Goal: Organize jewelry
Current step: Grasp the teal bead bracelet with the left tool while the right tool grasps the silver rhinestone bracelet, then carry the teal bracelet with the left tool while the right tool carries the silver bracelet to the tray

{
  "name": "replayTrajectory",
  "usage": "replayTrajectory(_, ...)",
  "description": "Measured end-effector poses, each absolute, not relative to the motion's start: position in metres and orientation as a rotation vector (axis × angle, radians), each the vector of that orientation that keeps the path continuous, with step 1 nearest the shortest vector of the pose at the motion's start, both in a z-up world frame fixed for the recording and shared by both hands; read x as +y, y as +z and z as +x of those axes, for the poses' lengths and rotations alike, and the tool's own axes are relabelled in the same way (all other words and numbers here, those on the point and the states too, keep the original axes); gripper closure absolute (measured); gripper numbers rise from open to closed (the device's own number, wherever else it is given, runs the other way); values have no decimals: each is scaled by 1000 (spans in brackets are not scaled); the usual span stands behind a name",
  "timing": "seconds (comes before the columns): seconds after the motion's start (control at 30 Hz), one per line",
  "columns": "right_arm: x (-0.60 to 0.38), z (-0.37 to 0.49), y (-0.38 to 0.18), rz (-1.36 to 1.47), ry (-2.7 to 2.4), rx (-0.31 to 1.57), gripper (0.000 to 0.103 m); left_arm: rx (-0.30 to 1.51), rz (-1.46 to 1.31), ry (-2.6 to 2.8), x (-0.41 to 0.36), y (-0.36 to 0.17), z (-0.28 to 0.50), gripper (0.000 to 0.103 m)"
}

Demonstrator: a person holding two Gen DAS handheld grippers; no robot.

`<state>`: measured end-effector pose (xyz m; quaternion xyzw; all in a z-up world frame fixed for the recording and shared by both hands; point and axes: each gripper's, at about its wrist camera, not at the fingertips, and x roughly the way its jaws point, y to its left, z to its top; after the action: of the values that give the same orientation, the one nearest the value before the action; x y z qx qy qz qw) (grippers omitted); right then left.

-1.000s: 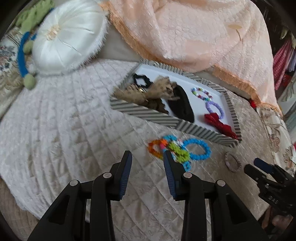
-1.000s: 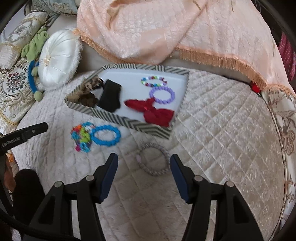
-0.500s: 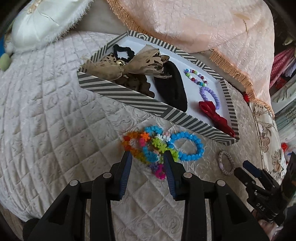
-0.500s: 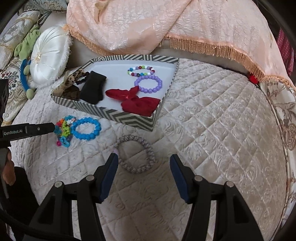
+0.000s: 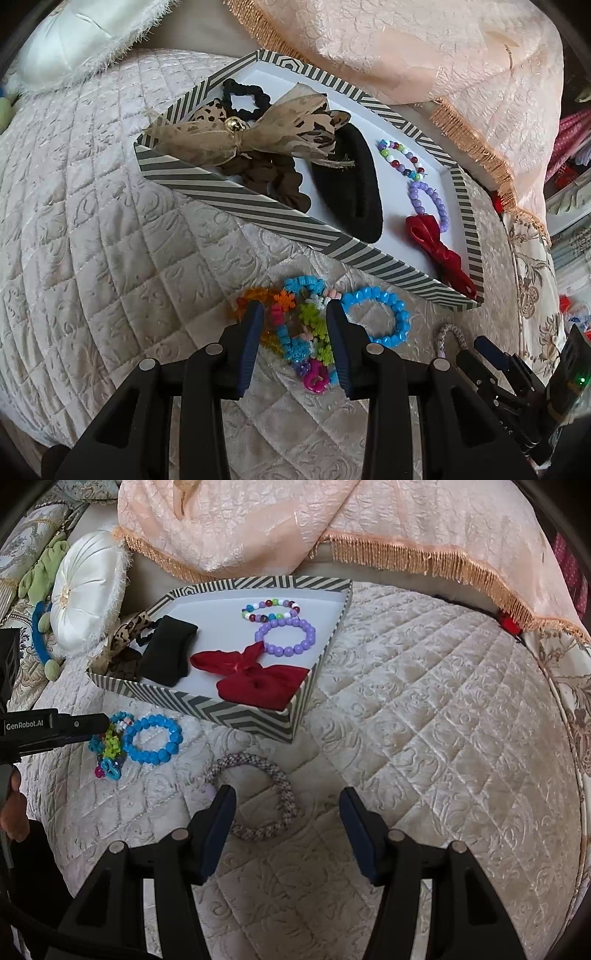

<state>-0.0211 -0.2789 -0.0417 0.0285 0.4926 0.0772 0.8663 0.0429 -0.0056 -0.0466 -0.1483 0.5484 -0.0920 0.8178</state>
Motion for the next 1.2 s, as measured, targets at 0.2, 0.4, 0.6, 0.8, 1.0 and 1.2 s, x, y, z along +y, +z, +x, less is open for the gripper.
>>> replayTrajectory(0.2, -280, -17, -48, 65, 162, 1040, 44, 1183, -322, -204, -9, -50, 45, 103)
replayTrajectory(0.4, -285, -15, -49, 82, 157, 1021, 88, 1157, -357, -192, -3, -42, 41, 103)
replayTrajectory(0.6, -289, -20, -39, 130, 189, 999, 96, 1097, -365, -224, -1, -16, 32, 103)
replayTrajectory(0.8, -283, -30, -13, 130, 229, 946, 96, 1060, -365, -242, -1, 4, 24, 103)
replayTrajectory(1.0, -279, -35, 11, 132, 257, 902, 96, 1012, -354, -253, -3, 29, 19, 103)
replayTrajectory(1.2, -273, -38, 24, 121, 276, 881, 96, 975, -327, -259, -7, 50, 16, 103)
